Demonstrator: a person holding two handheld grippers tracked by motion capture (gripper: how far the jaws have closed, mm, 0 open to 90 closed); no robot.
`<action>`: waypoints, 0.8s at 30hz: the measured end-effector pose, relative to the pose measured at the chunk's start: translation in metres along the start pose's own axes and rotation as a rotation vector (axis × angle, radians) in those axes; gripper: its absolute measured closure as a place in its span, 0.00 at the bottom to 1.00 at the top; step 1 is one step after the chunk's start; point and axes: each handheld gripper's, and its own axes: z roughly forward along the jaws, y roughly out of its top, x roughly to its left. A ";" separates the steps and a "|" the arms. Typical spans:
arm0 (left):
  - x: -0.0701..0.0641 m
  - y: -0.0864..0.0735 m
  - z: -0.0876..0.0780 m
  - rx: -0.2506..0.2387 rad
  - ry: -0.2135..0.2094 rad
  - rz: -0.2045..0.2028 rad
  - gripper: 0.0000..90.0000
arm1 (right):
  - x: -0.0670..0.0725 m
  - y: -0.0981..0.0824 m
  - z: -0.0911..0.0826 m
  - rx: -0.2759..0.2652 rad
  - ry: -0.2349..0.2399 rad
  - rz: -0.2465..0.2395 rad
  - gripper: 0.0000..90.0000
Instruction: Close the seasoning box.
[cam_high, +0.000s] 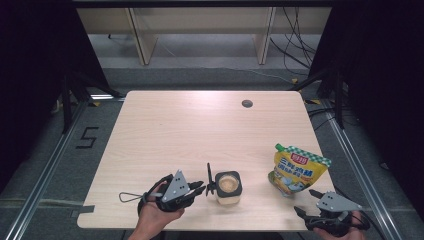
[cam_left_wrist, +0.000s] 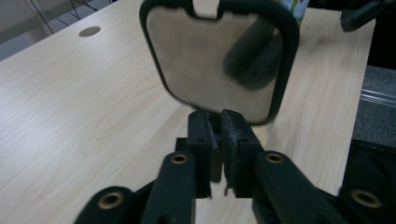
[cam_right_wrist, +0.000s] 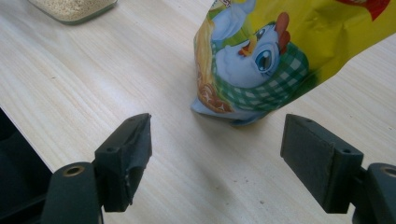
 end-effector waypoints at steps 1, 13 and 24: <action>0.000 0.003 0.002 -0.001 0.001 0.000 0.94 | 0.000 0.000 0.000 0.000 0.000 -0.002 0.29; 0.000 0.022 0.008 -0.007 -0.005 0.037 0.98 | -0.001 0.000 0.000 0.005 0.000 -0.019 0.29; -0.008 0.029 0.024 0.008 -0.048 0.042 0.97 | -0.001 0.000 0.000 0.004 0.003 -0.023 0.30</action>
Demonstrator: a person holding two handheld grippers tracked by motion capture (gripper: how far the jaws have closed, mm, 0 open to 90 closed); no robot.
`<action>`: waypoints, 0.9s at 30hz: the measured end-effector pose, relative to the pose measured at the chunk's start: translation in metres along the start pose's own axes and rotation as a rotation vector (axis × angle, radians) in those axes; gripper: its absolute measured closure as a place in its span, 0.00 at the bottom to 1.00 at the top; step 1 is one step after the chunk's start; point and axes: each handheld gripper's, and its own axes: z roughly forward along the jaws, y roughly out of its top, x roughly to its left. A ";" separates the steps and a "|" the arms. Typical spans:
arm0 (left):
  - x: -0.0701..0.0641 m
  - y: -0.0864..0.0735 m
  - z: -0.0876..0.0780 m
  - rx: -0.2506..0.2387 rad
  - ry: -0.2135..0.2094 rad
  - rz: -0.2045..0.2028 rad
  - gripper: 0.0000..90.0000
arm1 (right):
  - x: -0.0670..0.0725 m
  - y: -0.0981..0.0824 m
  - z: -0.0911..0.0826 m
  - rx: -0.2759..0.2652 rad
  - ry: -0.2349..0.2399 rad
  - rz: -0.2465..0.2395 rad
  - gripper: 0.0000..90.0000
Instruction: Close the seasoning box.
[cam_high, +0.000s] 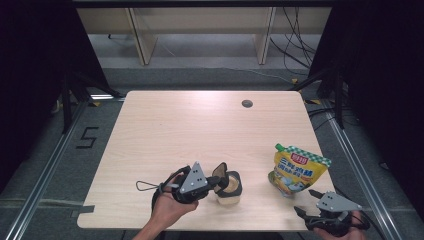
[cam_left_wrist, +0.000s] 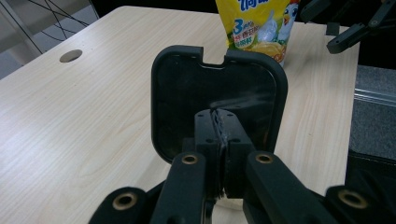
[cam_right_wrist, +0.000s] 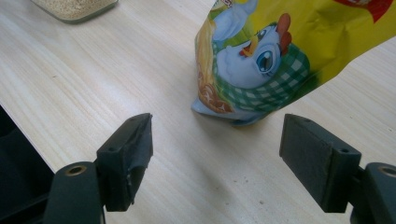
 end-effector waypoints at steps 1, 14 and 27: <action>0.000 0.000 0.001 0.002 0.002 0.012 0.97 | 0.000 0.000 0.000 -0.003 -0.004 -0.002 0.30; -0.008 -0.004 0.020 0.045 -0.047 0.016 0.95 | 0.001 0.000 0.000 -0.003 -0.002 -0.011 0.30; -0.004 -0.001 0.016 -0.006 -0.069 -0.028 0.72 | 0.001 0.000 0.001 -0.001 0.001 -0.015 0.30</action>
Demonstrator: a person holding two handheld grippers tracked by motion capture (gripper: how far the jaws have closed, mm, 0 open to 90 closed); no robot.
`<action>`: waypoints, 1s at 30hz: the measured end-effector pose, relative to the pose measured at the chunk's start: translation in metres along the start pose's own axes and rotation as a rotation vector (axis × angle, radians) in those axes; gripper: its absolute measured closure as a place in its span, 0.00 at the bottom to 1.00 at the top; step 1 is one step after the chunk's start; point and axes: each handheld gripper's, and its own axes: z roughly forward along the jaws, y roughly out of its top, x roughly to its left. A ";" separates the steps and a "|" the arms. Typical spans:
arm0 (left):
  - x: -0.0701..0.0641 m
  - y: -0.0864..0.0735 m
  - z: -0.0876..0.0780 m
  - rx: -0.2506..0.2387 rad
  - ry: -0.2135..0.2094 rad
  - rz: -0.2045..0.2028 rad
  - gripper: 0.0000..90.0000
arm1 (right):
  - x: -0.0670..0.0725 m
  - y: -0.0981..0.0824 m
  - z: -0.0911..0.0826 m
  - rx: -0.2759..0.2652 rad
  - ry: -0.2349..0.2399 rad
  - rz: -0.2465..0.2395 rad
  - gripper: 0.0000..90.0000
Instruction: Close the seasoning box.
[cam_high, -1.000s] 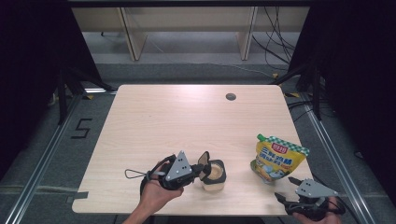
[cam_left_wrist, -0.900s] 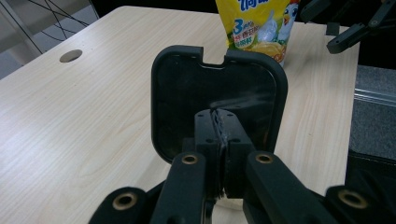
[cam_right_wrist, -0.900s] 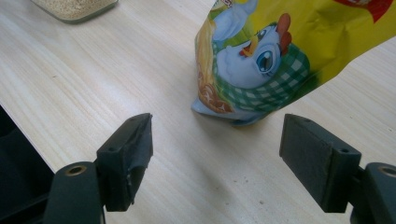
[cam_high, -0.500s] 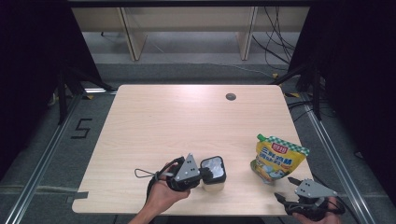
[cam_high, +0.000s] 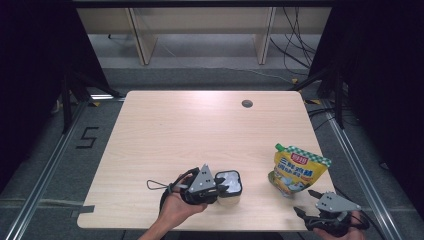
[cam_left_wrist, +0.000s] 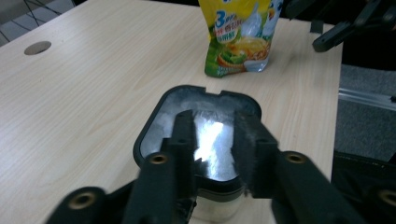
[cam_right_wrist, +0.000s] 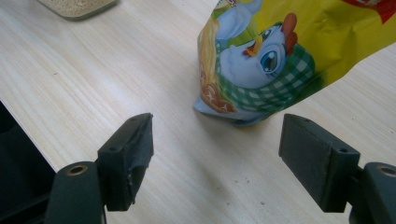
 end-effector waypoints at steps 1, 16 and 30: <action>0.001 0.000 -0.002 -0.008 -0.001 -0.013 0.68 | 0.000 0.000 0.000 0.002 -0.002 -0.006 0.30; 0.010 -0.006 -0.032 -0.029 0.055 -0.080 0.39 | 0.001 0.000 0.000 0.007 0.001 -0.003 0.30; 0.014 -0.037 -0.044 0.006 0.081 -0.124 0.35 | 0.002 0.000 0.002 0.013 -0.001 -0.009 0.30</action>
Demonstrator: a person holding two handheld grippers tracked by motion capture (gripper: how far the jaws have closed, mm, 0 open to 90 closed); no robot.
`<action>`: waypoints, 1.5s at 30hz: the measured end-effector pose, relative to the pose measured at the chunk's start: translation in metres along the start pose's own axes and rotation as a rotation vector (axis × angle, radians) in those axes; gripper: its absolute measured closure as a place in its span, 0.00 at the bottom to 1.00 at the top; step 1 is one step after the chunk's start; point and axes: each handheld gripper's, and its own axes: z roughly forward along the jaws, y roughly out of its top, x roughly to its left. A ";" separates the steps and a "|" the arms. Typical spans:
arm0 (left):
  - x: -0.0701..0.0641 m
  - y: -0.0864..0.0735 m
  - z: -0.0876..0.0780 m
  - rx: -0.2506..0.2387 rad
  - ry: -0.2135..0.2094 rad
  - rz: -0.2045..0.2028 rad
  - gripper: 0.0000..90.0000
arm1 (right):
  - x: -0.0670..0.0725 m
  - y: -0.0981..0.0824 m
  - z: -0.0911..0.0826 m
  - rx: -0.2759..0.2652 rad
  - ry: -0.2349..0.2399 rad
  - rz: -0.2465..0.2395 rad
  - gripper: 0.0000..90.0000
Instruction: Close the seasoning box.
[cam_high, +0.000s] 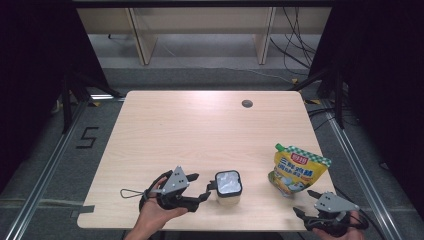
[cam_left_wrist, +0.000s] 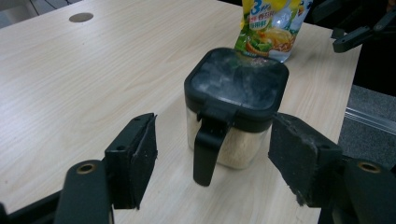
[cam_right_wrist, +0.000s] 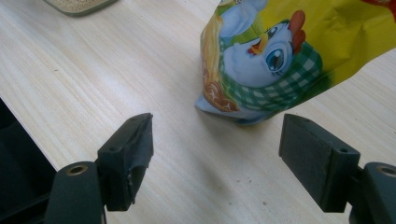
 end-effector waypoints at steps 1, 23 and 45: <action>0.000 -0.002 -0.001 0.000 0.002 -0.006 0.35 | -0.001 0.000 0.000 -0.001 0.000 -0.011 0.30; -0.009 -0.057 -0.023 0.079 0.031 -0.034 0.32 | 0.000 0.001 0.001 0.008 0.000 -0.001 0.29; -0.023 -0.082 -0.026 0.159 0.076 -0.002 0.32 | 0.000 0.001 0.001 0.021 -0.007 -0.003 0.29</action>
